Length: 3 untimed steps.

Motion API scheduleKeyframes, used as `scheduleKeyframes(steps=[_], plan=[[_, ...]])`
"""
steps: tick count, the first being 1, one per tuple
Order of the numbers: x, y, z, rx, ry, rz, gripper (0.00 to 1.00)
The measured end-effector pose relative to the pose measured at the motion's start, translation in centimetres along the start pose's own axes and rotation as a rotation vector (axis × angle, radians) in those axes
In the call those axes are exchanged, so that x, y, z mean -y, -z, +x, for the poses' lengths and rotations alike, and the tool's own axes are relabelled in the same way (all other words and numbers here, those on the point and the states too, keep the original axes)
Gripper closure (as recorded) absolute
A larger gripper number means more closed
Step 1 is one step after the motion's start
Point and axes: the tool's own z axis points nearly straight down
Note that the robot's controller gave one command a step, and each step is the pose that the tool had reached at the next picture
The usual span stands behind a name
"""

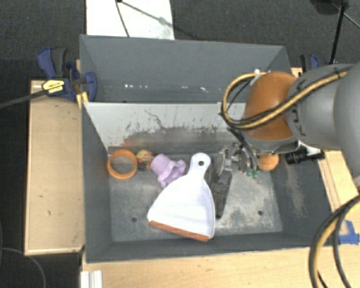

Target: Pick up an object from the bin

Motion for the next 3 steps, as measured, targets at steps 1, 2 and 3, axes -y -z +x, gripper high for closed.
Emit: scheduleKeyframes(steps=[1,2,3], plan=[[0.0,0.0,0.0,0.000,0.000,0.000,1.00],[0.0,0.3,0.1,-0.004,0.000,0.001,1.00],[0.0,1.6,0.2,-0.012,0.001,0.002,1.00]])
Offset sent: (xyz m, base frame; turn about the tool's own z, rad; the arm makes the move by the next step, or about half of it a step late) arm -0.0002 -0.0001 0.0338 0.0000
